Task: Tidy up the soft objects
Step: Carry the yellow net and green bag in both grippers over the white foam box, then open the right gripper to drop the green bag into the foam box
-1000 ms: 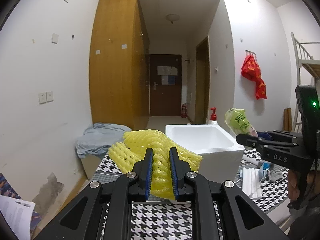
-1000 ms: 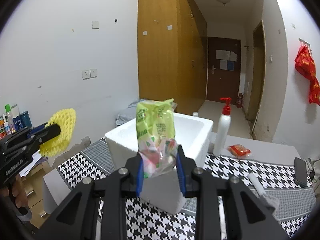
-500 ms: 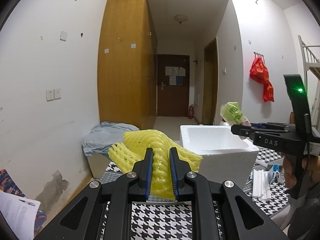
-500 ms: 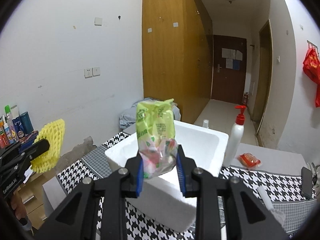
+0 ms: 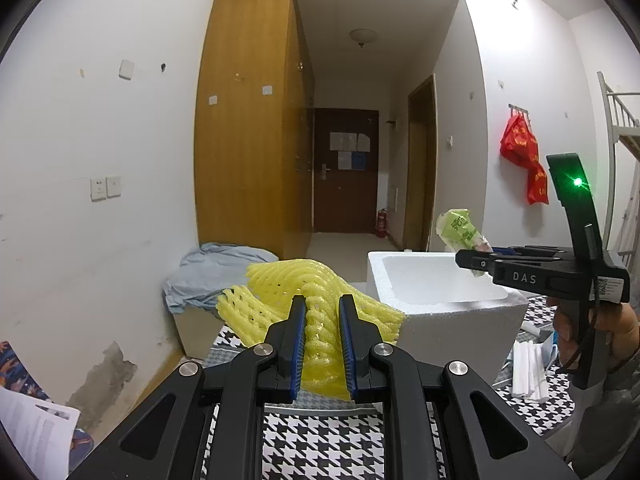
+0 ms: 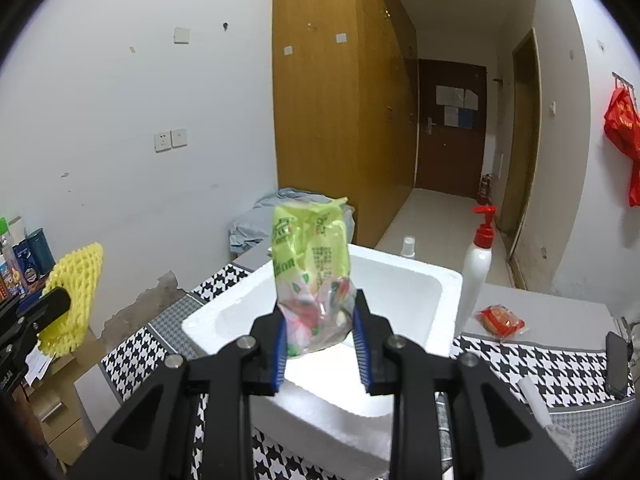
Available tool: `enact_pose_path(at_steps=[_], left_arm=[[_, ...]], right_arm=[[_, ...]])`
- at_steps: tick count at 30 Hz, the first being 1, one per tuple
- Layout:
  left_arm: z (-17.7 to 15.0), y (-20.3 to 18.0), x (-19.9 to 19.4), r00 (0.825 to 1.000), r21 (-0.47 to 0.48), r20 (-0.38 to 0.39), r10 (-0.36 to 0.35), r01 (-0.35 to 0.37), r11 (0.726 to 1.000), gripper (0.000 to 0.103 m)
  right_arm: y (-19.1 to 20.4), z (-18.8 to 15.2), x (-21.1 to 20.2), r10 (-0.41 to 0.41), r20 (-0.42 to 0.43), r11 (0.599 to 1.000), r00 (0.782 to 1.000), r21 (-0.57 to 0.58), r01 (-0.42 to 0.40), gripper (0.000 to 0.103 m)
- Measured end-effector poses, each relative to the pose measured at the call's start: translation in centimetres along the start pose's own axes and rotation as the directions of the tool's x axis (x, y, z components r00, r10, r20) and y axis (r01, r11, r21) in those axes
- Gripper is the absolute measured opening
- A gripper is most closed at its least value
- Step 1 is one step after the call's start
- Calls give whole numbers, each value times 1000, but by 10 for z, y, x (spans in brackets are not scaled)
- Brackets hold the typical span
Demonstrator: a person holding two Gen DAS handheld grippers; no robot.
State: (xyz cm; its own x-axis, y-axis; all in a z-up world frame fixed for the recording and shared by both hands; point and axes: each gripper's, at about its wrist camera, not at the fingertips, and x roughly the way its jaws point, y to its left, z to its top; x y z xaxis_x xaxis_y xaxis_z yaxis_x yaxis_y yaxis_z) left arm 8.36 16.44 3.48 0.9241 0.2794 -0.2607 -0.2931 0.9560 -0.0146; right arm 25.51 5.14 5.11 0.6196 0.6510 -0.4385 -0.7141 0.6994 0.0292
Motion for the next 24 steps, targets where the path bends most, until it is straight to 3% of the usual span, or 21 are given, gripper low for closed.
enact_pose_path(at_steps=[3, 5, 7, 12, 24], left_arm=[[0, 2, 2, 1000, -5, -2, 0, 0, 1000, 18], [1, 3, 3, 1000, -7, -1, -1, 1, 1000, 18], [1, 2, 3, 1000, -7, -1, -1, 1, 1000, 18], [2, 5, 3, 1000, -15, 3, 7, -7, 1000, 18], [6, -1, 0, 1000, -7, 9, 4, -4, 1000, 18]], right_arm=[[-2, 1, 5, -13, -12, 1000, 1000, 2, 13, 36], [-3, 1, 9, -24, -25, 1000, 999, 6, 24, 50], [-4, 1, 8, -28, -23, 1000, 999, 11, 28, 72], [-2, 2, -1, -40, 23, 999, 999, 4, 40, 97], [3, -2, -21, -16, 63, 999, 998, -33, 18, 98]])
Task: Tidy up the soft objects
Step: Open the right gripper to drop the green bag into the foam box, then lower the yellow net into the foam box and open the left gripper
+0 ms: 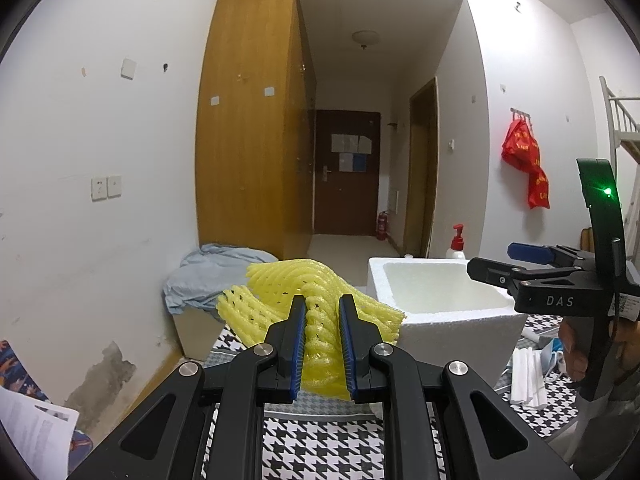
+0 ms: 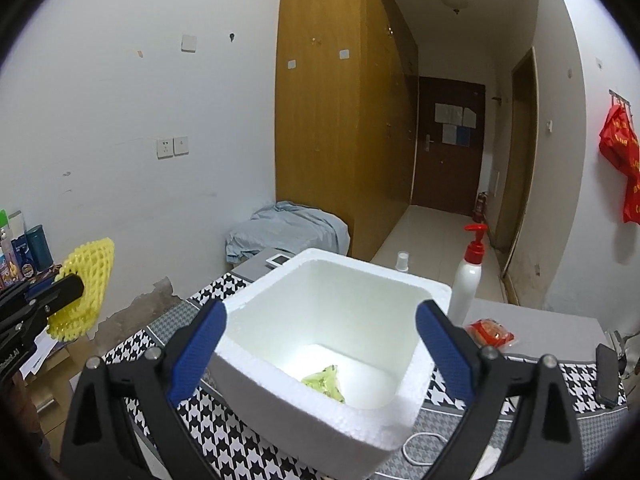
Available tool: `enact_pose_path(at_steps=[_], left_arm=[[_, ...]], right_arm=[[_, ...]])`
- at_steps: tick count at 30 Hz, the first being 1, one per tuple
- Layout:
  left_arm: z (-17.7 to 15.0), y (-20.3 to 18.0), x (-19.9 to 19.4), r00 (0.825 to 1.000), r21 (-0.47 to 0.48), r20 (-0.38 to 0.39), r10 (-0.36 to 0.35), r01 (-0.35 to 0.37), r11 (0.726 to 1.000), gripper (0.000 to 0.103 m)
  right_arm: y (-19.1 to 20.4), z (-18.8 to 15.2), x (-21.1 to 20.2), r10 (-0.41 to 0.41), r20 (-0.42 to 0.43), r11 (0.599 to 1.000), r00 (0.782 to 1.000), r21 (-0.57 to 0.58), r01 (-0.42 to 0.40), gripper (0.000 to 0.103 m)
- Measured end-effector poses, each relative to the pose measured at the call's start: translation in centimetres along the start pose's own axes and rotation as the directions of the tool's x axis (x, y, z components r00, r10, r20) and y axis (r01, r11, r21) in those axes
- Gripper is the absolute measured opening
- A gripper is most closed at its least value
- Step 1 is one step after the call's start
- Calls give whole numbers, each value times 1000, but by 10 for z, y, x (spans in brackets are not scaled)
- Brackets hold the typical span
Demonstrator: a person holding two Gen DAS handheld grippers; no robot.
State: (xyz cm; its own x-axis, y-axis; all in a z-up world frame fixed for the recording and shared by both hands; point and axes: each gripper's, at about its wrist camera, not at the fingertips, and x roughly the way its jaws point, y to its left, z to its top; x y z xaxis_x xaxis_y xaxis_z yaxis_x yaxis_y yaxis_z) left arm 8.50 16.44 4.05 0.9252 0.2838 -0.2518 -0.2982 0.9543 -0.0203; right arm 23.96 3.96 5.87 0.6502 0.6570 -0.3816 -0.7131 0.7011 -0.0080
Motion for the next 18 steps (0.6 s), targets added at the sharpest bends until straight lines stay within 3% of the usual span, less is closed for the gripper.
enact_pose_path(at_steps=[18], left_arm=[[23, -20, 13, 998, 21, 11, -66, 66, 998, 18]], right_arm=[[-18, -8, -24, -16, 28, 1000, 999, 24, 15, 98]])
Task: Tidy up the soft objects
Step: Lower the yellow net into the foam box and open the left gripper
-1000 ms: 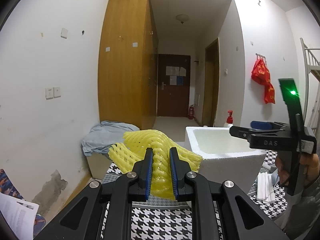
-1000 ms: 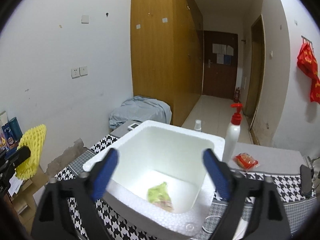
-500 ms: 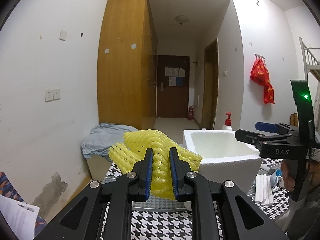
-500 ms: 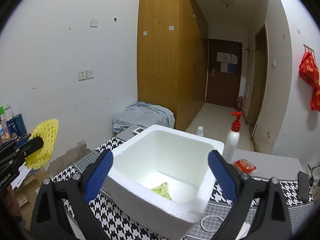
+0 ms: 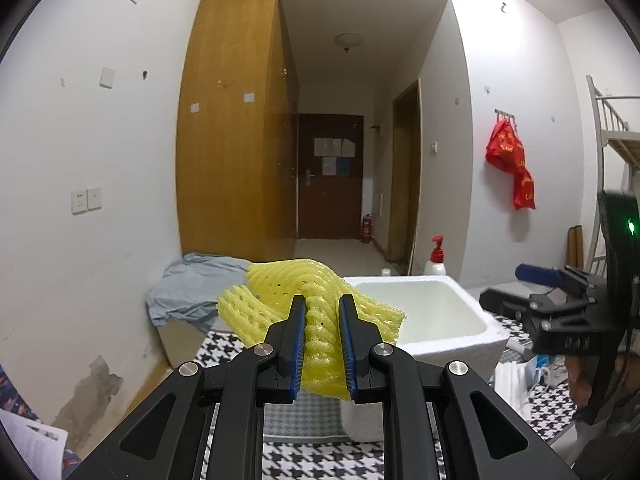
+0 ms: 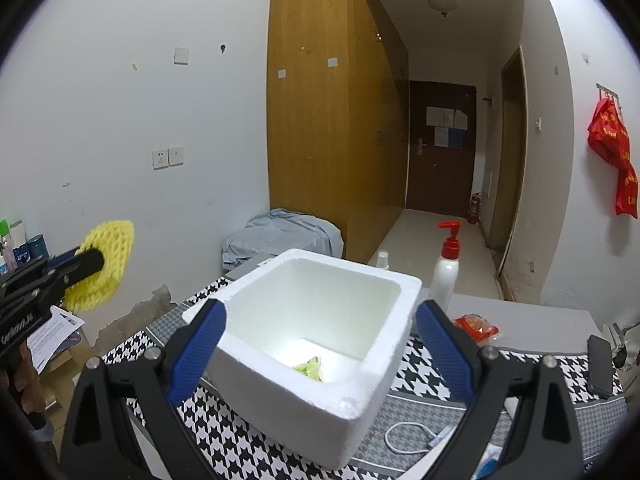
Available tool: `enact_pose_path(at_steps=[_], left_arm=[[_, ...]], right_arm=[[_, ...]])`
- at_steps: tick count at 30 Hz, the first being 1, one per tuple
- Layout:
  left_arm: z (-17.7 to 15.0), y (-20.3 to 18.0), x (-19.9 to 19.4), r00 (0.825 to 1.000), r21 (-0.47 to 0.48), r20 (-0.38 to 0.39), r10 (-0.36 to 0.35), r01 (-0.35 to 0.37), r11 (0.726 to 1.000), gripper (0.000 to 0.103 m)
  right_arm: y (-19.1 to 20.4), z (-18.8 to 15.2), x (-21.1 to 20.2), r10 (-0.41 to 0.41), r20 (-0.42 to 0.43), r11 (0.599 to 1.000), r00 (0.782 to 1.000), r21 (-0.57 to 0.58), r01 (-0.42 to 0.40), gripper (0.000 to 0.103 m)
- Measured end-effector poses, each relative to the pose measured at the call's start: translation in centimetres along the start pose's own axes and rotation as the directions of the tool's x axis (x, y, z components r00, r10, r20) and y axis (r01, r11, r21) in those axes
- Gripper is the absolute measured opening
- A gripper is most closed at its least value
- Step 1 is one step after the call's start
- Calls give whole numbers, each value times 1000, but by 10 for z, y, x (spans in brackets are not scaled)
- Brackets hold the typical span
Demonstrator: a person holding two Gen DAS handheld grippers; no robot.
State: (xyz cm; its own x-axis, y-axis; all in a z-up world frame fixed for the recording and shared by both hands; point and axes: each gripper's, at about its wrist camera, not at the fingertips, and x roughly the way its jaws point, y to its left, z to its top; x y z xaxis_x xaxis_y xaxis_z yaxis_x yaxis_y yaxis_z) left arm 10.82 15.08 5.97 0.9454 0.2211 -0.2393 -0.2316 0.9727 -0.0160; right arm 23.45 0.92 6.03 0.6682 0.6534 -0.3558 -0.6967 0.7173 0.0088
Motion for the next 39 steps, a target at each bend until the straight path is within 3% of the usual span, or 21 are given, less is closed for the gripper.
enact_pose_path(at_steps=[5, 20, 39], left_arm=[[9, -11, 7, 999, 11, 7, -46, 46, 999, 18], [28, -50, 42, 987, 63, -17, -162, 162, 985, 18], [24, -70, 84, 959, 56, -87, -269, 274, 960, 18]], right_arm=[[-4, -7, -11, -14, 14, 1000, 1000, -3, 14, 103], [-35, -32, -43, -104, 12, 994, 994, 39, 104, 103], [-66, -55, -71, -263, -27, 958, 965, 113, 264, 103]])
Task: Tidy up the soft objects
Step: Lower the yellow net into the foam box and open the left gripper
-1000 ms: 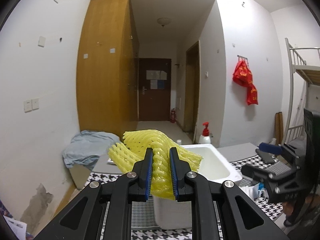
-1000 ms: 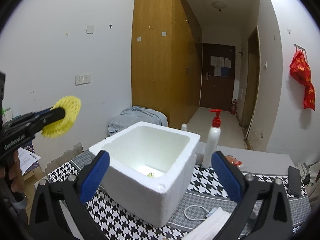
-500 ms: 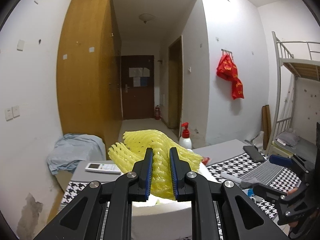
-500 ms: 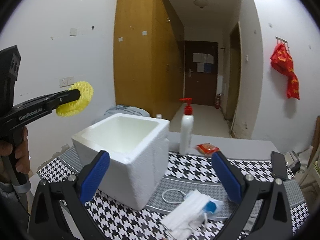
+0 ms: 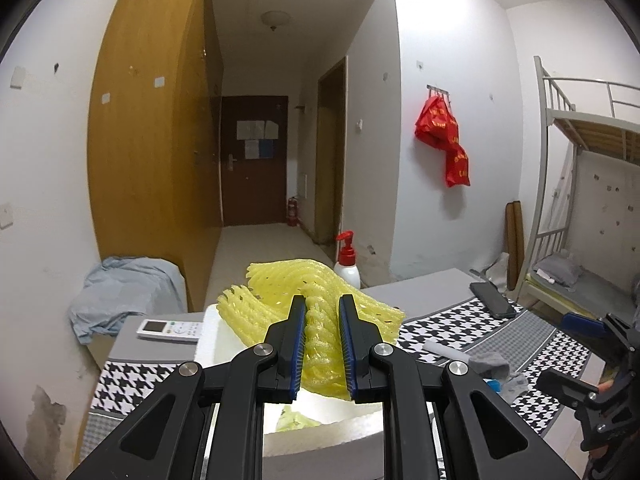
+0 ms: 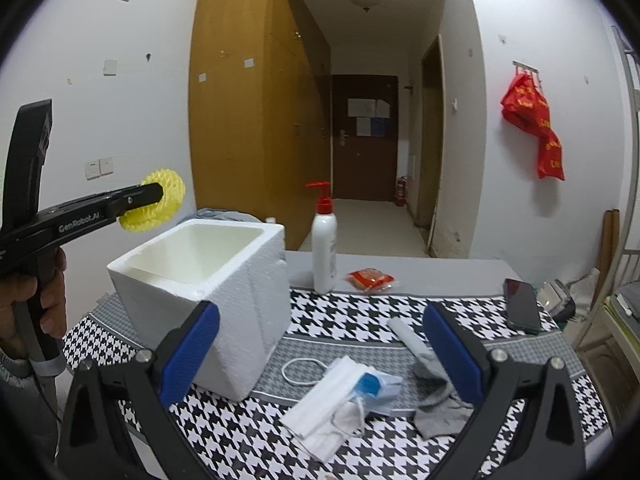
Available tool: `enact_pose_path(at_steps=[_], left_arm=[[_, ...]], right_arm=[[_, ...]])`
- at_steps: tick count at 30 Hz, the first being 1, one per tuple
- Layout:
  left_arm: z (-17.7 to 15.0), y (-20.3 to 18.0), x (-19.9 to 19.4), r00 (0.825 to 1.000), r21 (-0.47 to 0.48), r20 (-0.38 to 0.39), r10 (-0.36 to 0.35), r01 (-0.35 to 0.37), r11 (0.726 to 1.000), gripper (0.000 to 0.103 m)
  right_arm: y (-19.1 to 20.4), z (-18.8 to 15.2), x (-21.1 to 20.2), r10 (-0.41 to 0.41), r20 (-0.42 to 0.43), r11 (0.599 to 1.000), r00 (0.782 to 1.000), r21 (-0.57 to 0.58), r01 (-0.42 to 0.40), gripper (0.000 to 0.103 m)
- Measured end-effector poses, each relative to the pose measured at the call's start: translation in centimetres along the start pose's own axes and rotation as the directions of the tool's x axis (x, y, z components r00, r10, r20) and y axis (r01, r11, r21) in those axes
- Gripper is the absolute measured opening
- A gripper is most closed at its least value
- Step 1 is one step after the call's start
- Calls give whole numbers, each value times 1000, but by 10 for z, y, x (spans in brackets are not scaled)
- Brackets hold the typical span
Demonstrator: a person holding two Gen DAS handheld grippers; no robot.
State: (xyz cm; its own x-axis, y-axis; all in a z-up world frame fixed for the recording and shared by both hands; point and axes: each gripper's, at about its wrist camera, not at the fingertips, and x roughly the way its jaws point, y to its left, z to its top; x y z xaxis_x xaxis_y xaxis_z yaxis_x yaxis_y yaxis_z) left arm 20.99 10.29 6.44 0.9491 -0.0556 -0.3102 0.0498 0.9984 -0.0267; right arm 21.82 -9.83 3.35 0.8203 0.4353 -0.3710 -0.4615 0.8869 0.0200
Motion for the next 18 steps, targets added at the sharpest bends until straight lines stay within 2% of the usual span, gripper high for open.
enact_pose_path(at_steps=[4, 13, 14, 16, 17, 18], left_arm=[[0, -3, 2, 1000, 7, -1, -25, 25, 1000, 18], [4, -7, 11, 999, 23, -4, -33, 33, 999, 20], [3, -7, 13, 1000, 28, -7, -30, 30, 999, 26], [2, -10, 16, 1000, 39, -16, -19, 19, 999, 50], [1, -11, 17, 1000, 43, -15, -8, 8, 999, 74], [1, -11, 16, 1000, 44, -5, 8, -8, 999, 90]], right_arm=[[-3, -2, -4, -24, -4, 1000, 1000, 10, 25, 103], [-8, -6, -11, -69, -13, 997, 998, 17, 69, 103], [-9, -7, -11, -73, -16, 997, 997, 19, 73, 103], [-10, -8, -12, -79, -17, 997, 997, 21, 79, 103], [-11, -8, -12, -83, -17, 996, 996, 22, 83, 103], [-11, -8, -13, -85, -17, 996, 996, 25, 85, 103]])
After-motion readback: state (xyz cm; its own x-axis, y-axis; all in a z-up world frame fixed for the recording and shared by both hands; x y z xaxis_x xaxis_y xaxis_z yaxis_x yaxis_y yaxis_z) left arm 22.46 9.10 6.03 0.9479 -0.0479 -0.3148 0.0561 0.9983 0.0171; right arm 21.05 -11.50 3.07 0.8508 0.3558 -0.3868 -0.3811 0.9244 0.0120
